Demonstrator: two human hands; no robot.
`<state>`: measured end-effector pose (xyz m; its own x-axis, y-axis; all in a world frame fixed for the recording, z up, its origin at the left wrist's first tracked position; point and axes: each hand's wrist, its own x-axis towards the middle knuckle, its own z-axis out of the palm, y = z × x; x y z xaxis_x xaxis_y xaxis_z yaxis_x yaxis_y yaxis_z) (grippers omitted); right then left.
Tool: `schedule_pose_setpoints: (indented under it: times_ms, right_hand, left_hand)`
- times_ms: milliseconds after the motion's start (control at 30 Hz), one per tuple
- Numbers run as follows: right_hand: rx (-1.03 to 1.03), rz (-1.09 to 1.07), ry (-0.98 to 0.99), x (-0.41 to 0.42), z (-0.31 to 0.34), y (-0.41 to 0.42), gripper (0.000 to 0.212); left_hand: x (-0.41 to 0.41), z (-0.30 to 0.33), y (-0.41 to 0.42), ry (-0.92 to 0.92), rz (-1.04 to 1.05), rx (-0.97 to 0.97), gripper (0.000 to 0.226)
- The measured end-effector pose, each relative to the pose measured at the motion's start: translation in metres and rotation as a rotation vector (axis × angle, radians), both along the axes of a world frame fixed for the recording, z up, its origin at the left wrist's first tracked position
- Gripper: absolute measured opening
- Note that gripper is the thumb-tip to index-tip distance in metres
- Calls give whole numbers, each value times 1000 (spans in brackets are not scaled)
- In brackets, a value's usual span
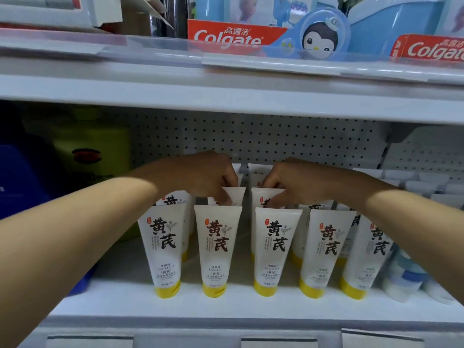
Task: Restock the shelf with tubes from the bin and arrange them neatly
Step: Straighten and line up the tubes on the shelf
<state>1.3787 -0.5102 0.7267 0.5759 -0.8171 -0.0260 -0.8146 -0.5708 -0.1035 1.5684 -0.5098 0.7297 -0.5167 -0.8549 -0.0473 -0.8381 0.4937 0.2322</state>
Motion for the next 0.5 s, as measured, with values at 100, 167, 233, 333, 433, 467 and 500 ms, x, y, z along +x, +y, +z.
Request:
schedule_pose_setpoints:
  times_ms: [100, 167, 233, 333, 433, 467, 500]
  right_hand:
    - [1, 4, -6, -1, 0, 2, 15]
    - [2, -2, -7, -1, 0, 3, 16]
    - [5, -13, -10, -2, 0, 5, 17]
    - [-2, -40, -63, -4, 4, 10, 18]
    - [-121, -59, -177, -11, 15, 19, 20]
    - [-159, -63, -204, -13, 18, 23, 21]
    - [-179, -62, -217, -15, 21, 27, 21]
  left_hand:
    - [0, -1, 1, 11, 2, 0, 20]
    - [0, -1, 2, 10, 4, 0, 19]
    - [-1, 0, 3, 1, 10, -4, 20]
    - [-2, -1, 2, -8, 11, -17, 21]
    - [-1, -1, 2, -24, 13, -15, 22]
    - [-1, -1, 2, -26, 16, -13, 23]
    - [-1, 0, 3, -21, 22, -14, 25]
